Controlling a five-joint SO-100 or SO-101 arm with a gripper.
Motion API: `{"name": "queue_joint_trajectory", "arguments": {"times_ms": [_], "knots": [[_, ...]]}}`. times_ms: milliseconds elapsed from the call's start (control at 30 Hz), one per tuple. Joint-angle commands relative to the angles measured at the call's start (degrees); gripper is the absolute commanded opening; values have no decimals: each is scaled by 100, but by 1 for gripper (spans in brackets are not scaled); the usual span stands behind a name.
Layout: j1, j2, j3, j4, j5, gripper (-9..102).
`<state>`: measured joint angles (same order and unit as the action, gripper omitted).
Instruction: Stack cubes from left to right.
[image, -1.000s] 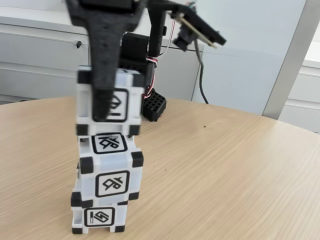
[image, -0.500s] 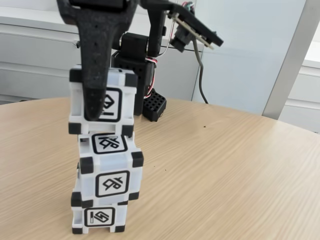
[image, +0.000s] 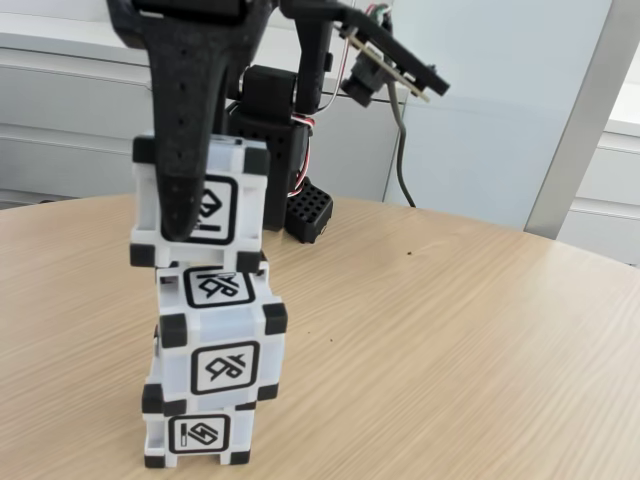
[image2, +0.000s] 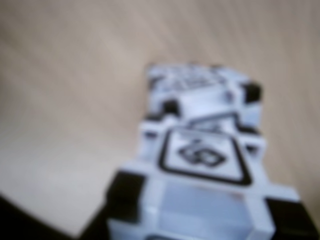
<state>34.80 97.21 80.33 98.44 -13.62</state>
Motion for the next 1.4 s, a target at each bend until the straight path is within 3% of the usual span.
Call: {"name": "queue_joint_trajectory", "arguments": {"times_ms": [0,967,1367], "knots": [[-62,53,-158,35,62,14],[-70,9,-158,-360,88,15],[-70,9,-149,-360,44,31]]}}
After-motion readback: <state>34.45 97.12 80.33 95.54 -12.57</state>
